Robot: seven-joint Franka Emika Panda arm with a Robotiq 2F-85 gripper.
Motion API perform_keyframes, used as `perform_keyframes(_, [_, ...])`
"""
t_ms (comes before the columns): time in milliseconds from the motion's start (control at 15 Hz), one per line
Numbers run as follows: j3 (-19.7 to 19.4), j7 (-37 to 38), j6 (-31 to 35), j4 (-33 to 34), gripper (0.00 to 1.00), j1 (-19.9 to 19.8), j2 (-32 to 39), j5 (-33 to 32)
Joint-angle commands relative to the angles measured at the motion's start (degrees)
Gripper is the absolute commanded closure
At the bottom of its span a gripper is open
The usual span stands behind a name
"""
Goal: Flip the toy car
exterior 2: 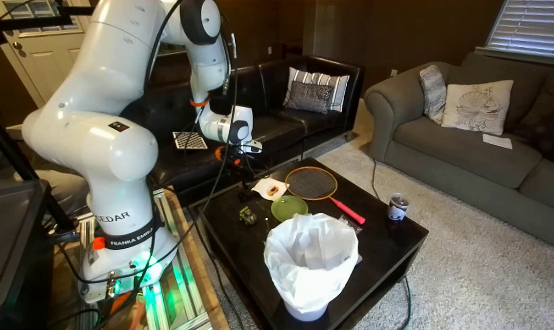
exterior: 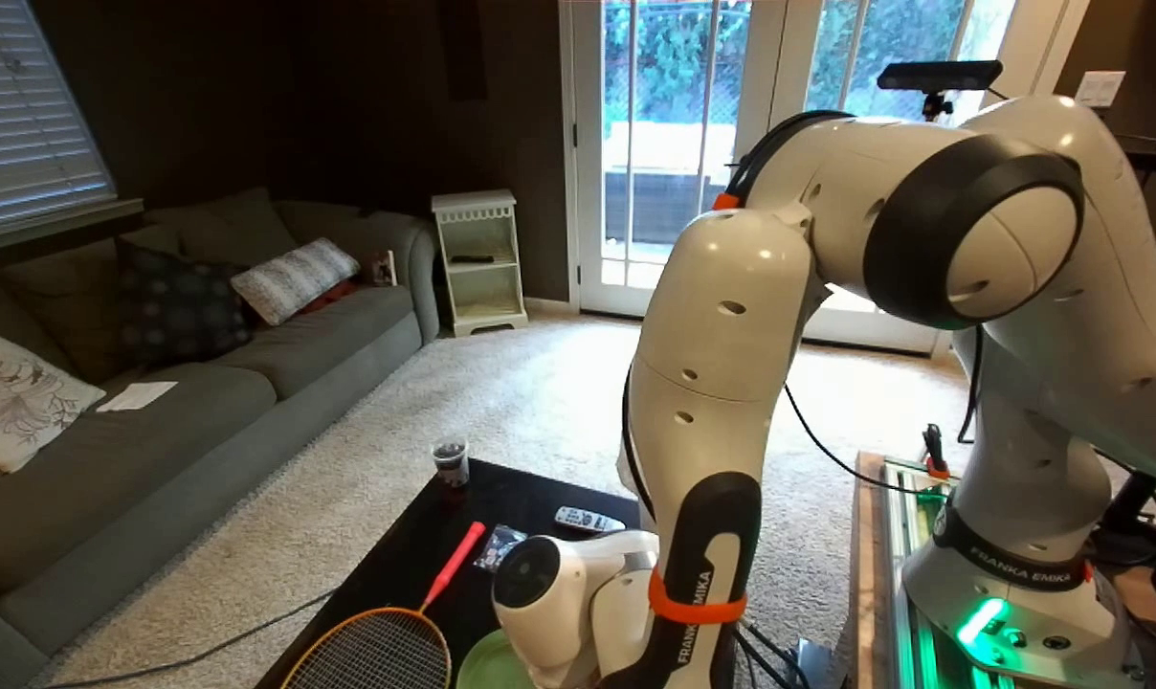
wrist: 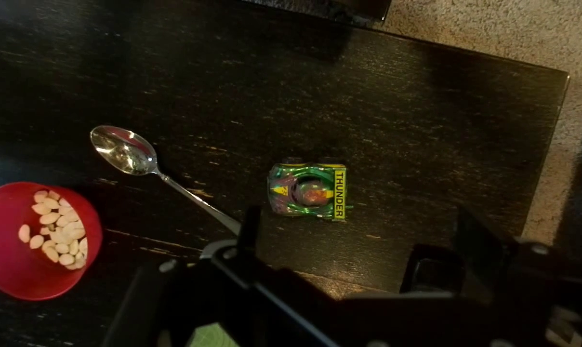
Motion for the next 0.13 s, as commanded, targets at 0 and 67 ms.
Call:
perform_keyframes(0, [0.78,1.00,-0.10,0.10,0.00,-0.99,0.01,-1.43])
perform_keyframes(67, [0.77,1.00,-0.10,0.10,0.00,-0.99,0.00,-1.43])
